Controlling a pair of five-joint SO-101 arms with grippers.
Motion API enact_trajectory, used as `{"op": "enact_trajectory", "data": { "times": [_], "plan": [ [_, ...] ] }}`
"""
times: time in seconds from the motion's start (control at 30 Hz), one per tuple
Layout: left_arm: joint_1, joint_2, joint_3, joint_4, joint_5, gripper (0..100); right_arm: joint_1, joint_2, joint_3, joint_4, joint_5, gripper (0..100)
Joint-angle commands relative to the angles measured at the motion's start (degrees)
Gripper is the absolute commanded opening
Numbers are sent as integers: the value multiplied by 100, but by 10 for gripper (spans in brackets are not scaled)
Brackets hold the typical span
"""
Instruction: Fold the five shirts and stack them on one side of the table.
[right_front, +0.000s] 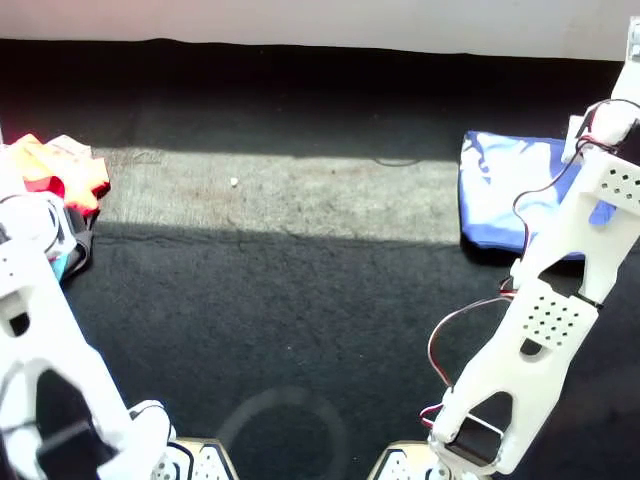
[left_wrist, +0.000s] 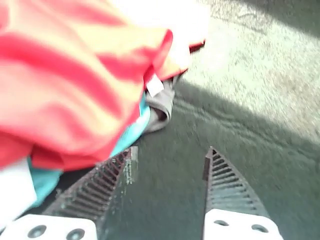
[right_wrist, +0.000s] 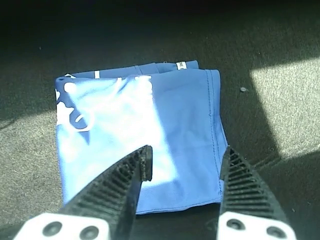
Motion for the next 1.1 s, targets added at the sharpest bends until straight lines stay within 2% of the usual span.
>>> {"op": "enact_trajectory", "data": {
  "times": [0.0,0.13,0.37,0.6,0.77,0.87,1.07],
  "plan": [
    [207,954,-505,-484,-97,231,-110,-734,-637,84,-35,221],
    [295,2123,-1560,-404,-88,231,-110,-1499,119,84,-26,221],
    [268,3670,-3116,-378,-132,231,-198,-3785,3574,66,-26,221],
    [268,4444,-3521,-404,-703,231,-752,-5358,6440,40,-26,221],
    [268,4549,-3530,-413,-993,205,-1165,-5604,7327,40,-26,221],
    [180,4523,-3609,-413,-1116,12,-1218,-5604,7582,-13,-26,221],
    [-101,4532,-4119,-369,-1116,9,-1182,-5613,8057,-295,-26,221]
  ]
}}
